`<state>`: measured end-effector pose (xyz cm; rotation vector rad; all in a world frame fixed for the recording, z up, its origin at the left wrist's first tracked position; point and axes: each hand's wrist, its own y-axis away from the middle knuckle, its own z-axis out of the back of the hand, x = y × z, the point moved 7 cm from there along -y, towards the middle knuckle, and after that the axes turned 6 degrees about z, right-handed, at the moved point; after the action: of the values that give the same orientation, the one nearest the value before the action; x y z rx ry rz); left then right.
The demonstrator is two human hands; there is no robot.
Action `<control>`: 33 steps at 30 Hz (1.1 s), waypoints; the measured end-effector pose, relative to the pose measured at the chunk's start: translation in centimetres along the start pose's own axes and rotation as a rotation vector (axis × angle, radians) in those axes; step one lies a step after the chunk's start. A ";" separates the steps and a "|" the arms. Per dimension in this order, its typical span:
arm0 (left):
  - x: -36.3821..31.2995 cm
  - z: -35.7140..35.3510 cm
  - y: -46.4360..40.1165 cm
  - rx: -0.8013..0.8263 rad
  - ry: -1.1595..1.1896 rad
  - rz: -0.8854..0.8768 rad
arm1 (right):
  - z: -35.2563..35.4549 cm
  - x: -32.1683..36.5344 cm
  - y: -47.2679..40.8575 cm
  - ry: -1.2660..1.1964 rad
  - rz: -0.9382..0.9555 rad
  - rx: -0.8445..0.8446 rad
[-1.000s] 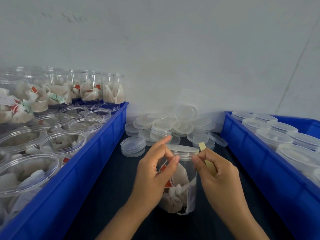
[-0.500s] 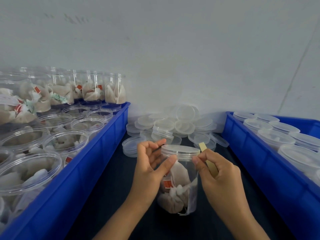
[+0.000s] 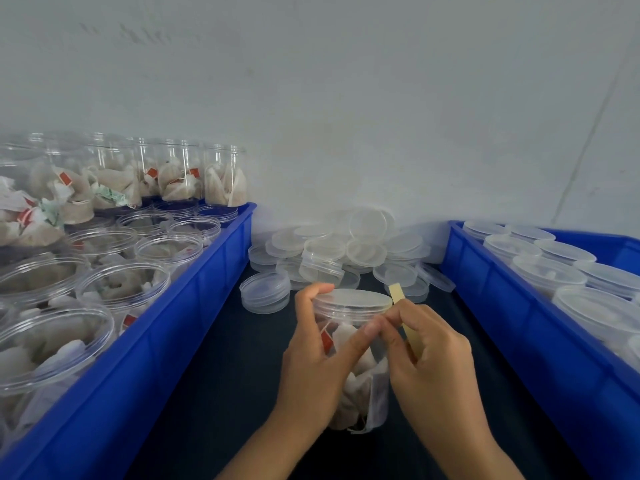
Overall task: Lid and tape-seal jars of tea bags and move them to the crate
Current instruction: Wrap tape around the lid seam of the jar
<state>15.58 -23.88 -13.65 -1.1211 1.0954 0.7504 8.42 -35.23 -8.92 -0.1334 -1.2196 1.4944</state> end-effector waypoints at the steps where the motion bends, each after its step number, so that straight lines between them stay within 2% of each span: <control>1: 0.1 0.1 0.0 -0.011 0.015 0.000 | 0.0 0.2 0.0 0.016 0.019 0.013; 8: 0.4 0.7 -0.3 -0.035 0.087 -0.020 | 0.1 1.2 -0.4 0.138 0.162 0.117; 17: 0.4 1.3 -0.7 -0.076 -0.044 -0.053 | 0.8 0.8 -0.8 0.405 0.194 0.142; 29: 0.4 1.4 -0.8 -0.005 -0.013 -0.057 | 0.7 -2.6 -1.3 0.528 -0.059 0.396; 33: 0.3 1.4 -1.1 0.066 0.002 -0.057 | 0.8 -3.9 -1.2 0.452 -0.151 0.472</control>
<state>17.14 -22.88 -13.53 -1.0929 1.0784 0.6643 10.07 -38.96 -9.72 -0.0547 -0.4906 1.4775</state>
